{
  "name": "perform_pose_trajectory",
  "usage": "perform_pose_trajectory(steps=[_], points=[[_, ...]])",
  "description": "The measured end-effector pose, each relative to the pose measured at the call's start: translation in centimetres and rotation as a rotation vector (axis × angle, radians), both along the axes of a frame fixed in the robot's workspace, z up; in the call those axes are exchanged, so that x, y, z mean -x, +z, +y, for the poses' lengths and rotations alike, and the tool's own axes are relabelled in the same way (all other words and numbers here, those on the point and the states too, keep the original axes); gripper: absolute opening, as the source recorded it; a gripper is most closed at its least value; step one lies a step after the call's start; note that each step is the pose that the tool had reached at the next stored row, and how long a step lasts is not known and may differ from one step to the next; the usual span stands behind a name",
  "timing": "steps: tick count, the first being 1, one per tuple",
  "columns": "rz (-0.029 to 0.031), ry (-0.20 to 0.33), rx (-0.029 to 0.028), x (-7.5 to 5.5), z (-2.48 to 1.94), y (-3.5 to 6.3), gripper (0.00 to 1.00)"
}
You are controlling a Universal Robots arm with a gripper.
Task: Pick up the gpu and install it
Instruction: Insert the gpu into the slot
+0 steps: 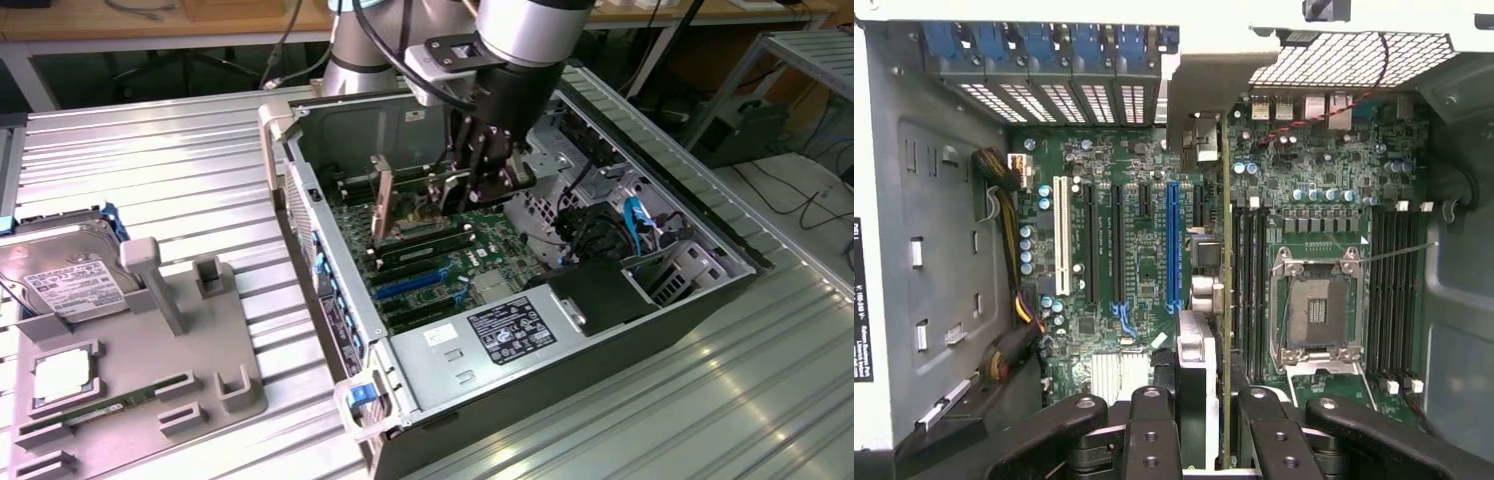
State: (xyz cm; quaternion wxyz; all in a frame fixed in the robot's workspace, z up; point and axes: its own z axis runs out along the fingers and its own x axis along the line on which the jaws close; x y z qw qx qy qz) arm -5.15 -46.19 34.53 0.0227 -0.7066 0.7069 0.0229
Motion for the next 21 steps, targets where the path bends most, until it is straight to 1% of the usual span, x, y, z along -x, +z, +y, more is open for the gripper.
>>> perform_pose_trajectory(steps=[7, 9, 11, 13, 17, 20, 21], points=[[0.0003, -0.001, 0.0001, 0.1, 0.00, -1.34, 0.28], [0.0003, -0.002, 0.0002, 0.3, 0.00, -1.70, 0.28], [0.0002, -0.002, 0.0001, 0.4, 0.00, -2.09, 0.28], [0.0002, -0.002, 0.0001, 0.5, 0.00, -2.68, 0.28], [0.0002, -0.002, 0.0002, 0.6, 0.04, -3.42, 0.28], [-0.0003, -0.002, 0.0004, 1.4, 0.09, -3.91, 0.28], [-0.0003, -0.002, 0.0019, 1.5, 0.10, -4.03, 0.28]])
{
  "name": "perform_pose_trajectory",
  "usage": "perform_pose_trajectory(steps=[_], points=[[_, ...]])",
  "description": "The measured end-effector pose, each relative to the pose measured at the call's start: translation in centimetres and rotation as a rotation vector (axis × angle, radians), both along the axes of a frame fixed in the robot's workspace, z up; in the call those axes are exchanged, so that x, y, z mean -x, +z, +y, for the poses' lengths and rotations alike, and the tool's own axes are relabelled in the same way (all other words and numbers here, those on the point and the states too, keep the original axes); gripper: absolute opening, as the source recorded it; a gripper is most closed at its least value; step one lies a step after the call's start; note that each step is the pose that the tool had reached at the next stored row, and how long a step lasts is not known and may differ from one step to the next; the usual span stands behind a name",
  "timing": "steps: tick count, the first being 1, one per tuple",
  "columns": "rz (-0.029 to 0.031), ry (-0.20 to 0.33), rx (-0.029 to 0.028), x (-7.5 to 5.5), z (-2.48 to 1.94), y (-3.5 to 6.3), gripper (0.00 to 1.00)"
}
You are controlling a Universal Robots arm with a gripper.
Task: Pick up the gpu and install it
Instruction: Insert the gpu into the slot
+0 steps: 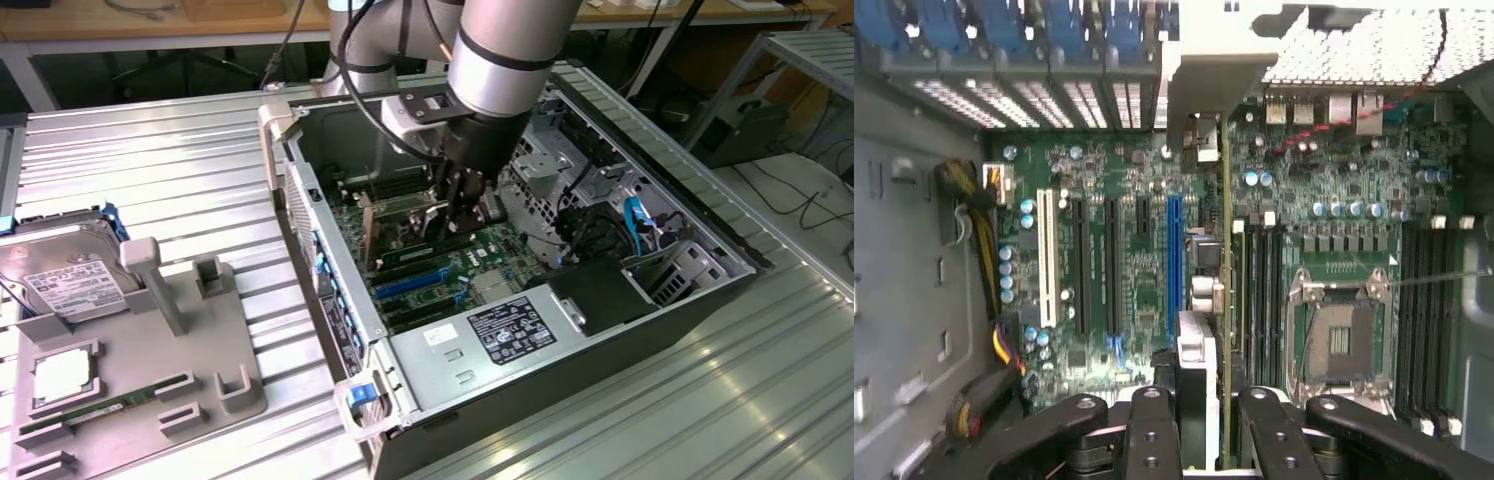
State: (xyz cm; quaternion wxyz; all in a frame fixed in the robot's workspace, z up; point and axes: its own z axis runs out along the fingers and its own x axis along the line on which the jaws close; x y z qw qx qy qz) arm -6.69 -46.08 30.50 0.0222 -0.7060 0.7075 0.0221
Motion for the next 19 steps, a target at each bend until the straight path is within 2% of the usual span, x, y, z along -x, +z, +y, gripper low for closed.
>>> perform_pose_trajectory(steps=[3, 6, 8, 17, 19], points=[[0.0001, 0.000, 0.0055, 0.2, 0.01, -0.36, 0.28], [0.0001, 0.000, 0.0073, 0.2, 0.00, -1.02, 0.28], [0.0001, 0.000, 0.0073, 0.2, 0.01, -1.38, 0.28], [0.0007, 0.000, 0.0074, 0.5, 0.01, -1.55, 0.28], [0.0009, 0.000, 0.0073, 0.5, -0.19, -1.62, 0.28]])
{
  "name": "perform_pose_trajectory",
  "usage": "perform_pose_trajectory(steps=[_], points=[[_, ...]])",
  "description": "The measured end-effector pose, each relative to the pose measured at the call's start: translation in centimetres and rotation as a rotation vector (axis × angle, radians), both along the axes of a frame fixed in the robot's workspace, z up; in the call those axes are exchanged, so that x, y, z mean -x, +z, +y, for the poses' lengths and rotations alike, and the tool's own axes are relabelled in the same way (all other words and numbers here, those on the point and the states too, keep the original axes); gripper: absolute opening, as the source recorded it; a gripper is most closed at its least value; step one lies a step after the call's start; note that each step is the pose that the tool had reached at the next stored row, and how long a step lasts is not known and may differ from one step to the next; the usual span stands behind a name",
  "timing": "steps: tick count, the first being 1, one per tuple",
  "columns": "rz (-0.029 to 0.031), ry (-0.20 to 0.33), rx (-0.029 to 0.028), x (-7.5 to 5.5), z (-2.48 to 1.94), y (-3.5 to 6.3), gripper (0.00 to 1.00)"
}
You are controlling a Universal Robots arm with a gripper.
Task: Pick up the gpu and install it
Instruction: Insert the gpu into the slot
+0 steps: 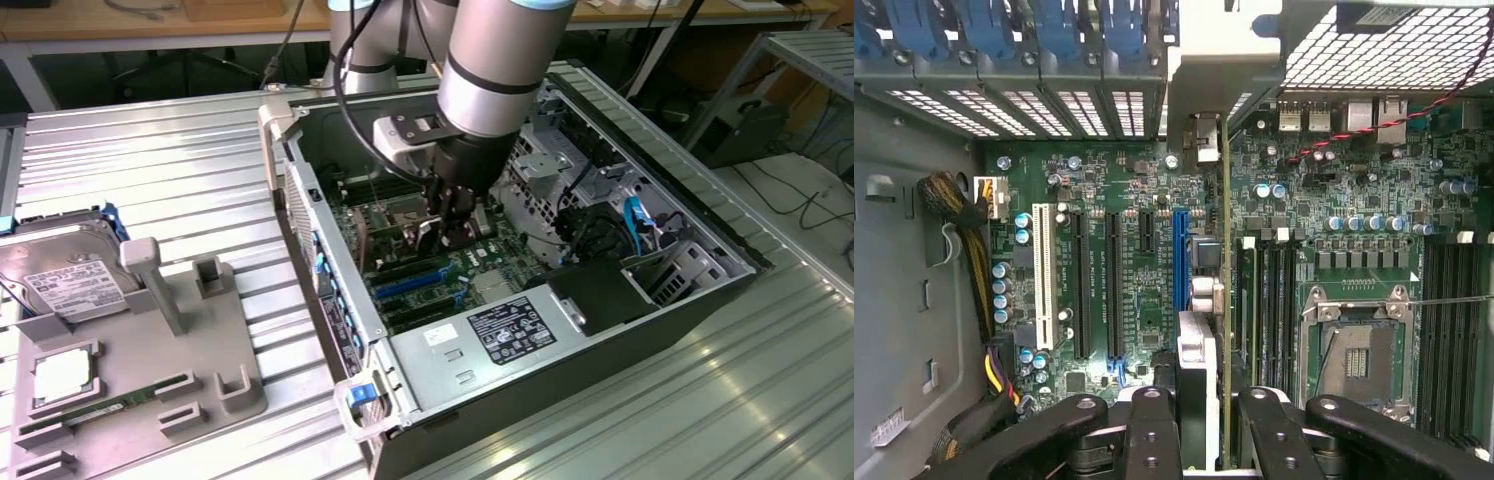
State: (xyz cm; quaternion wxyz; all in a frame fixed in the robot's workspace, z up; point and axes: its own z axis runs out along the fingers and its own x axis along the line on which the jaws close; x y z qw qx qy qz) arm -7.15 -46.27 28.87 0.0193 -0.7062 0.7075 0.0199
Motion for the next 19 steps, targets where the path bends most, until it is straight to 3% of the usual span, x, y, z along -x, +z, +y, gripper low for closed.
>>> perform_pose_trajectory(steps=[3, 15, 19], points=[[0.0001, 0.000, 0.0000, 0.0, -0.48, -0.13, 0.28], [0.0014, 0.000, -0.0001, 0.5, -0.49, -1.65, 0.28], [0.0067, 0.000, 0.0003, 0.9, -0.48, -2.27, 0.28]])
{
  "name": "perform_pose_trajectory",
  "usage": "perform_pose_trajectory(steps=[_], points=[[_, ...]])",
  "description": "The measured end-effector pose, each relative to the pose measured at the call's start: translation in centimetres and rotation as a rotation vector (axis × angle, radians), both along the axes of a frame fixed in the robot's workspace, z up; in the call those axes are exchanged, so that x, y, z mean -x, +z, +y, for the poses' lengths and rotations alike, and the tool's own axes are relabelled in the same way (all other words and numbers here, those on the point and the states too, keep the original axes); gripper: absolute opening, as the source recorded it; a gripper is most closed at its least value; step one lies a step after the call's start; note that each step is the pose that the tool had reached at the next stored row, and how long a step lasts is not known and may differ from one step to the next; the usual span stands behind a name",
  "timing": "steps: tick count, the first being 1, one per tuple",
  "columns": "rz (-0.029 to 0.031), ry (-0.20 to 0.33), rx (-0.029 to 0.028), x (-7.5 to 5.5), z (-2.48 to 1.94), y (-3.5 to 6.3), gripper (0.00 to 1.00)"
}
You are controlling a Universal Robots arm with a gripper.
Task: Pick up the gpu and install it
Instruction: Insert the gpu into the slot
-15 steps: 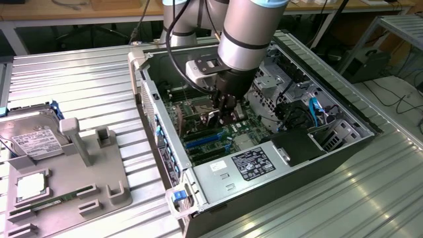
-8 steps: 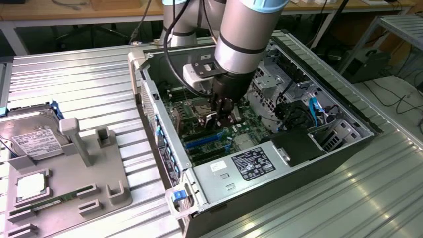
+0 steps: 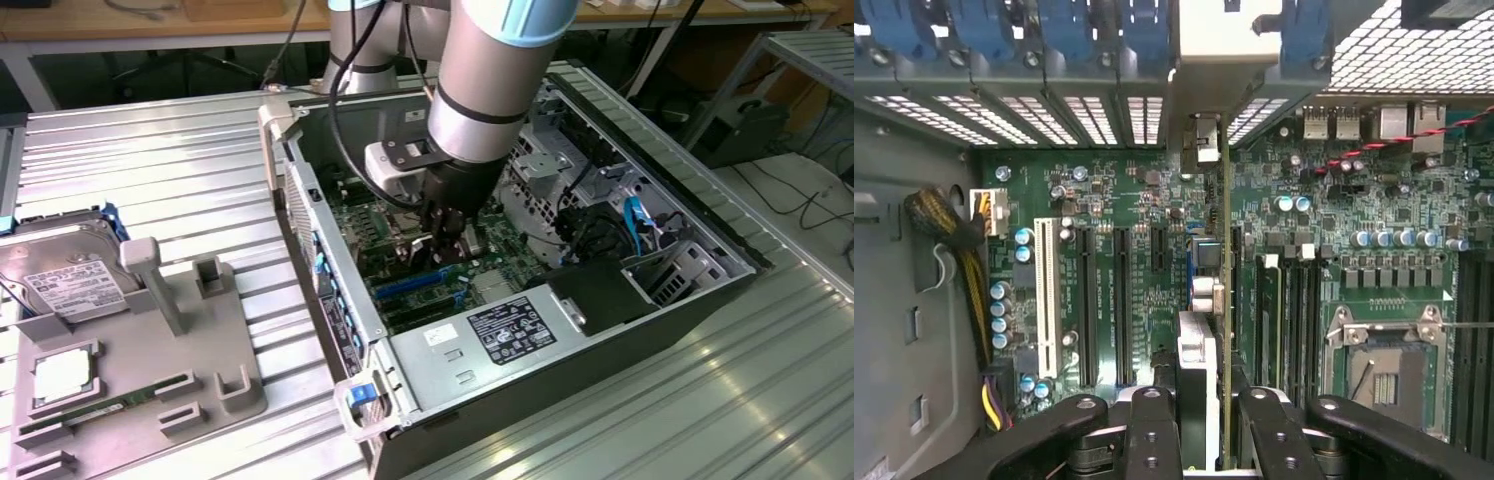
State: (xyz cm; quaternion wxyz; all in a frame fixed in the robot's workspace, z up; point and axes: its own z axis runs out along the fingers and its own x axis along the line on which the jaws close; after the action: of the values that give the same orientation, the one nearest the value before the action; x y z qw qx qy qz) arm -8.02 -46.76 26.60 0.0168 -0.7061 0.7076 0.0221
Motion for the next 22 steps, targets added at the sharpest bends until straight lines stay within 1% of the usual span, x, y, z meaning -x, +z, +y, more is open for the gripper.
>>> perform_pose_trajectory(steps=[1, 3, 6, 7, 12, 19, 22], points=[[0.0015, 0.000, 0.0001, 0.0, 0.00, -0.28, 0.28], [0.0048, 0.000, 0.0001, 0.0, 0.00, -0.53, 0.28], [0.0135, 0.000, 0.0000, 0.0, 0.00, -0.69, 0.28], [0.0147, 0.000, 0.0000, 0.0, 0.01, -0.83, 0.28], [0.0151, 0.000, 0.0000, 0.0, 0.10, -1.27, 0.28], [0.0205, 0.000, 0.0000, 0.1, 0.10, -1.82, 0.28], [0.0214, 0.000, 0.0000, 0.1, 0.10, -1.93, 0.28]])
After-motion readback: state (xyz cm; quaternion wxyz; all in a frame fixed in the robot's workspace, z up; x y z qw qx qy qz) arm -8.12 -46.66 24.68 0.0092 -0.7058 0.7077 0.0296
